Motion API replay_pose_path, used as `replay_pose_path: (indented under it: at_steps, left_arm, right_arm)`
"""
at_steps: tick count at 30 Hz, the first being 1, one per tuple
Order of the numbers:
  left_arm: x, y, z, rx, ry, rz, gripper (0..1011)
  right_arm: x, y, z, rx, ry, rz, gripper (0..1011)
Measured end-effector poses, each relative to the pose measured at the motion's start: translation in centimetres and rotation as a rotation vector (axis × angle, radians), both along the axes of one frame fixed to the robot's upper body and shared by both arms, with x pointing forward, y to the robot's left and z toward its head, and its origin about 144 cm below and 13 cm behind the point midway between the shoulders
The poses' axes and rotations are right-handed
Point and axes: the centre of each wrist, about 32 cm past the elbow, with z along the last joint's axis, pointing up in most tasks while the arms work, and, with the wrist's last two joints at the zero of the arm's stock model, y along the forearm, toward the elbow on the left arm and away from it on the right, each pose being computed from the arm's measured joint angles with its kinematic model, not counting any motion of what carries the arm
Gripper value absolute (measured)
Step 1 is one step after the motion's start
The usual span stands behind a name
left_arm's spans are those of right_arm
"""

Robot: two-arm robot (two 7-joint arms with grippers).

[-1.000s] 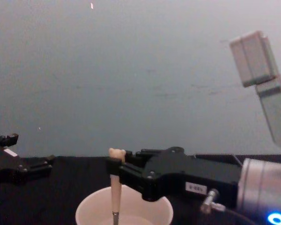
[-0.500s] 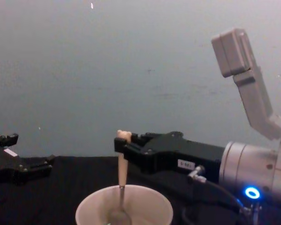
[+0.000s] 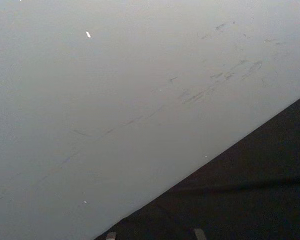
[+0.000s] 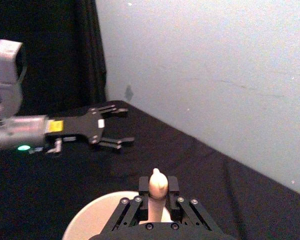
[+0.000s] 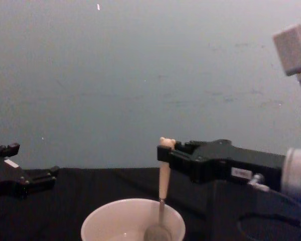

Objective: Pick up the stirring spoon with one hand, stir inside the cup, then place it back in its original position.

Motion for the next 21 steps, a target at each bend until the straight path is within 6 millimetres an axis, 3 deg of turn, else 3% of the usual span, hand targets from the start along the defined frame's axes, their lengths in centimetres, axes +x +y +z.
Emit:
replay_pose_path:
  at_steps: [10,21]
  left_arm:
    - [0.0,0.0,0.0,0.000,0.000,0.000,1001]
    - [0.0,0.0,0.0,0.000,0.000,0.000,1001]
  right_arm:
    - [-2.2,-1.1,0.5,0.015,0.030,0.099,218]
    - [-2.6,1.5,0.1,0.000,0.025,0.119,221]
